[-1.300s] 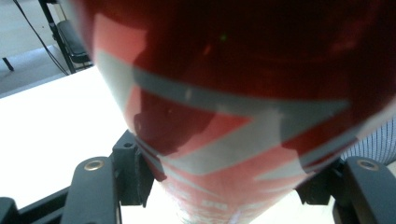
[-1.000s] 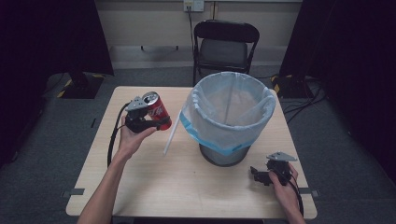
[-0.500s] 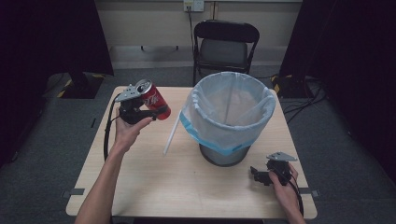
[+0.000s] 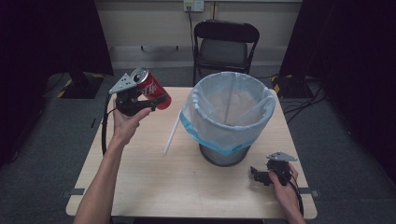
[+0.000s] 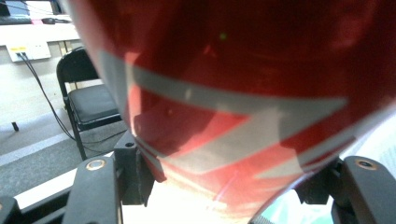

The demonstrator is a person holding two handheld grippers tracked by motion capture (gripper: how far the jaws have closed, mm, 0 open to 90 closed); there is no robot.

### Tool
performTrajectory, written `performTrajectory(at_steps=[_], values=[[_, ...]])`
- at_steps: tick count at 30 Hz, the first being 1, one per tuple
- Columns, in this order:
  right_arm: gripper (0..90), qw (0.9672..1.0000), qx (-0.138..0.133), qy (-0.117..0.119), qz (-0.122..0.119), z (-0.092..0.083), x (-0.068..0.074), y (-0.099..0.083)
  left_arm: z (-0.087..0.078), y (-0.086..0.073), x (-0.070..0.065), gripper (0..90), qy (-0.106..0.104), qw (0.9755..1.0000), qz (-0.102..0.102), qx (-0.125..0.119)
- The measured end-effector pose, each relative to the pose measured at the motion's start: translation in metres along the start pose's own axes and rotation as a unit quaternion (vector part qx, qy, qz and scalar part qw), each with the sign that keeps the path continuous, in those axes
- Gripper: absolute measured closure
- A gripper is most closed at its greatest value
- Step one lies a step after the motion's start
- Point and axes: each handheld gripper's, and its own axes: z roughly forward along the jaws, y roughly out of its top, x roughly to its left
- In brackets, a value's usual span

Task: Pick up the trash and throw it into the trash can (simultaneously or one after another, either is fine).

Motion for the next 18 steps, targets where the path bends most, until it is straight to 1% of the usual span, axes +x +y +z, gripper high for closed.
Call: performTrajectory(at_steps=[1,2,4,5,7,8,10,11,13,14,15,16,18], values=[[9.5,1.0,0.0,0.0,0.0,0.0,0.0,0.0,0.0,0.0,0.0,35.4,0.0,1.0,0.0,0.0],[9.5,1.0,0.0,0.0,0.0,0.0,0.0,0.0,0.002,0.005,-0.001,35.4,-0.005,1.0,-0.002,-0.005],[9.5,1.0,0.0,0.0,0.0,0.0,0.0,0.0,0.003,0.008,-0.002,35.4,-0.004,1.0,-0.001,-0.008],[9.5,1.0,0.0,0.0,0.0,0.0,0.0,0.0,0.004,0.012,-0.003,35.4,-0.007,0.9999,-0.003,-0.011],[9.5,1.0,0.0,0.0,0.0,0.0,0.0,0.0,0.005,0.018,-0.003,35.4,-0.013,0.9997,-0.007,-0.018],[9.5,1.0,0.0,0.0,0.0,0.0,0.0,0.0,0.006,0.022,-0.003,35.4,-0.021,0.9993,-0.015,-0.028],[9.5,1.0,0.0,0.0,0.0,0.0,0.0,0.0,0.008,0.028,-0.005,35.5,-0.023,0.9989,-0.019,-0.037],[9.5,1.0,0.0,0.0,0.0,0.0,0.0,0.0,0.008,0.028,-0.005,35.5,-0.023,0.9989,-0.019,-0.037],[9.5,1.0,0.0,0.0,0.0,0.0,0.0,0.0,0.01,0.033,-0.007,35.5,-0.031,0.9987,-0.016,-0.038],[9.5,1.0,0.0,0.0,0.0,0.0,0.0,0.0,0.012,0.036,-0.009,35.4,-0.036,0.9982,-0.018,-0.044],[9.5,1.0,0.0,0.0,0.0,0.0,0.0,0.0,0.012,0.036,-0.009,35.4,-0.036,0.9982,-0.018,-0.044],[9.5,1.0,0.0,0.0,0.0,0.0,0.0,0.0,0.013,0.038,-0.011,35.4,-0.039,0.9982,-0.015,-0.044],[9.5,1.0,0.0,0.0,0.0,0.0,0.0,0.0,0.014,0.043,-0.018,35.3,-0.048,0.9974,-0.012,-0.053]])
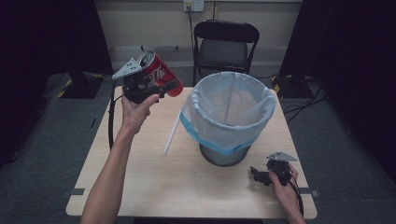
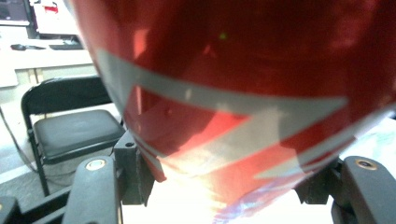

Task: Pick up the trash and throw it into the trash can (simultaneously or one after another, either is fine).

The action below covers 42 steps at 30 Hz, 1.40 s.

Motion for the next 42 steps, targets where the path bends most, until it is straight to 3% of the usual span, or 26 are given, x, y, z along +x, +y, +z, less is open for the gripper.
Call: performTrajectory(at_steps=[14,23,26,35,36,37,38,42], values=[[9.5,1.0,0.0,0.0,0.0,0.0,0.0,0.0,0.014,0.028,-0.019,35.4,-0.011,0.9992,0.029,-0.025],[9.5,1.0,0.0,0.0,0.0,0.0,0.0,0.0,0.03,0.036,-0.033,35.3,-0.051,0.998,0.018,-0.031],[9.5,1.0,0.0,0.0,0.0,0.0,0.0,0.0,0.038,0.035,-0.036,35.1,-0.078,0.9966,0.009,-0.024],[9.5,1.0,0.0,0.0,0.0,0.0,0.0,0.0,0.056,0.035,-0.047,34.6,-0.115,0.9933,0.009,-0.001],[9.5,1.0,0.0,0.0,0.0,0.0,0.0,0.0,0.059,0.036,-0.047,34.5,-0.129,0.9917,0.003,0.001],[9.5,1.0,0.0,0.0,0.0,0.0,0.0,0.0,0.059,0.036,-0.047,34.5,-0.129,0.9917,0.003,0.001],[9.5,1.0,0.0,0.0,0.0,0.0,0.0,0.0,0.063,0.035,-0.047,34.4,-0.156,0.9877,-0.014,-0.005],[9.5,1.0,0.0,0.0,0.0,0.0,0.0,0.0,0.068,0.033,-0.049,34.2,-0.156,0.9876,-0.006,0.007]])
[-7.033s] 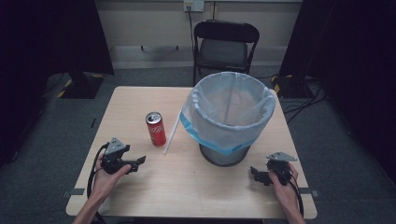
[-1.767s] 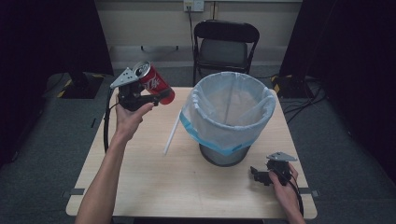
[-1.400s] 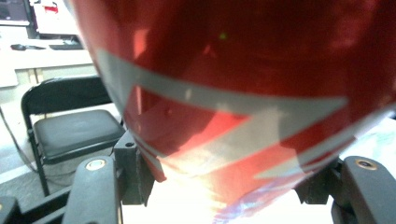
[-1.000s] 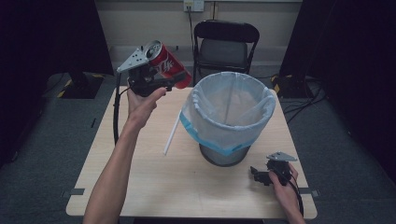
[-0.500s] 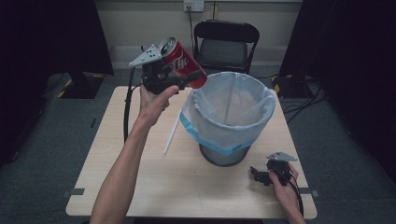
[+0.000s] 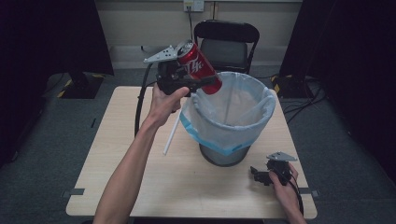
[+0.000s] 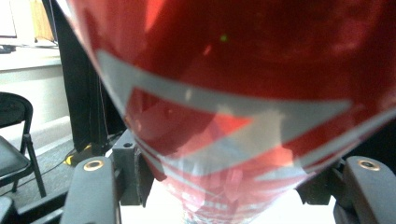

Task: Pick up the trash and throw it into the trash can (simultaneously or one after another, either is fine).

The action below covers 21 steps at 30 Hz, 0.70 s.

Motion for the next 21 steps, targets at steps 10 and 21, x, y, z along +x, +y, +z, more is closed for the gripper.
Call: performTrajectory(at_steps=[10,21], values=[[9.4,1.0,0.0,0.0,0.0,0.0,0.0,0.0,0.018,-0.008,-0.004,25.1,-0.002,0.9994,0.011,0.032],[9.4,1.0,0.0,0.0,0.0,0.0,0.0,0.0,0.015,-0.005,-0.004,19.0,0.01,0.9995,0.013,0.025]])
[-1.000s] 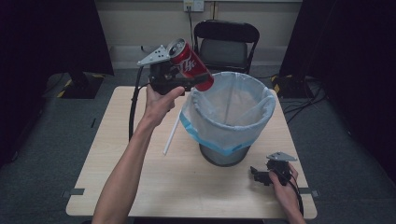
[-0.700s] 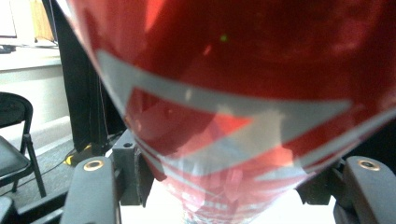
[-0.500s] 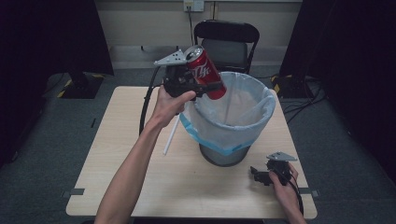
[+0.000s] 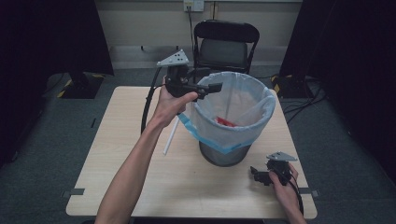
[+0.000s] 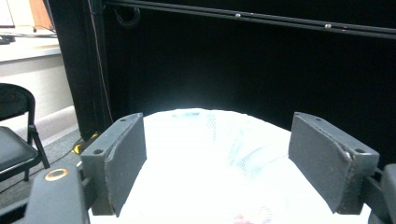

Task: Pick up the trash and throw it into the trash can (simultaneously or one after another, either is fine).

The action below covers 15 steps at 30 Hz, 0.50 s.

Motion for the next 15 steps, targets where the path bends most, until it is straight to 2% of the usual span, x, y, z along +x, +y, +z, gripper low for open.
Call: performTrajectory(at_steps=[5,8,10,12,15], values=[[9.3,1.0,0.0,0.0,-0.001,0.0,0.0,0.0,-0.006,0.0,0.003,19.7,0.004,1.0,-0.007,0.001],[9.3,1.0,0.0,0.0,-0.002,0.0,0.0,0.0,-0.01,-0.001,0.005,20.1,0.014,0.9999,-0.009,0.003],[9.3,1.0,0.0,0.0,-0.002,0.0,0.0,0.0,-0.014,-0.001,0.008,21.1,0.025,0.9997,-0.006,0.007],[9.4,1.0,0.0,0.0,-0.002,0.0,0.0,0.0,-0.016,-0.001,0.008,22.4,0.024,0.9997,-0.006,0.006],[9.3,1.0,0.0,0.0,-0.001,0.0,0.0,0.0,-0.021,0.0,0.007,26.7,0.035,0.9994,0.002,0.003]])
